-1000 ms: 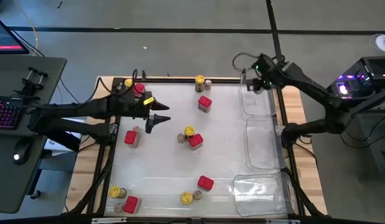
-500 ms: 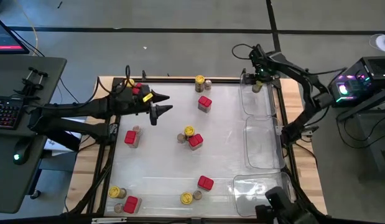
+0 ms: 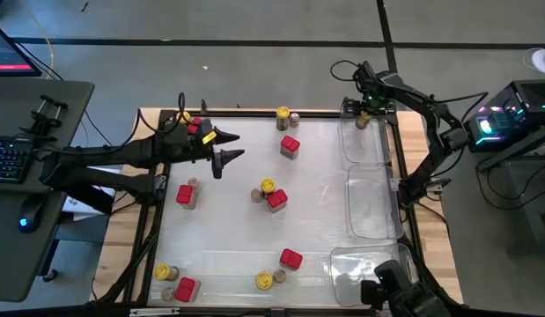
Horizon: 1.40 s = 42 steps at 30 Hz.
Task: Sort spices by type
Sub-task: Put the yellow seasoning bottle into the top transparent bin
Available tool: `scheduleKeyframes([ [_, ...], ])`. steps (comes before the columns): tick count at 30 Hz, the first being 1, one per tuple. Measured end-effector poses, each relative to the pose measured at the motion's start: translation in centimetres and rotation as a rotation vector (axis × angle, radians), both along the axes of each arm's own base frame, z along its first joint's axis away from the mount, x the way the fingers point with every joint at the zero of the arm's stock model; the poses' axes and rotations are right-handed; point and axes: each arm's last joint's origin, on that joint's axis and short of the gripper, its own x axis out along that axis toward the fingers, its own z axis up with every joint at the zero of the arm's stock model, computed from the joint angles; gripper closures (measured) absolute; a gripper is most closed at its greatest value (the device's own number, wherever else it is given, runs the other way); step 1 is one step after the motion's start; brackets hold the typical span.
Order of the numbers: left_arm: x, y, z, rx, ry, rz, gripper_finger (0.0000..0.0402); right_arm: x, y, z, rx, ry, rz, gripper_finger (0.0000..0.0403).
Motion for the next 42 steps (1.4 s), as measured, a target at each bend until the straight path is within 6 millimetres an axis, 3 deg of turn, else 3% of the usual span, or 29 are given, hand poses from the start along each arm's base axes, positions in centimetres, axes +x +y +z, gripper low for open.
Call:
scheduleKeyframes([
  [10,0.01,0.00,-0.01,0.011,0.005,-0.002,0.0163,-0.10,0.10,-0.02,-0.002,-0.005,-0.097,0.0167],
  [27,0.00,0.00,-0.10,0.001,0.010,-0.001,0.0163,-0.09,-0.06,0.02,-0.025,0.013,-0.077,0.0165],
  [42,-0.11,-0.02,-0.57,-0.025,0.055,0.003,0.0163,-0.12,-0.06,0.06,-0.032,0.017,-0.092,0.0091],
])
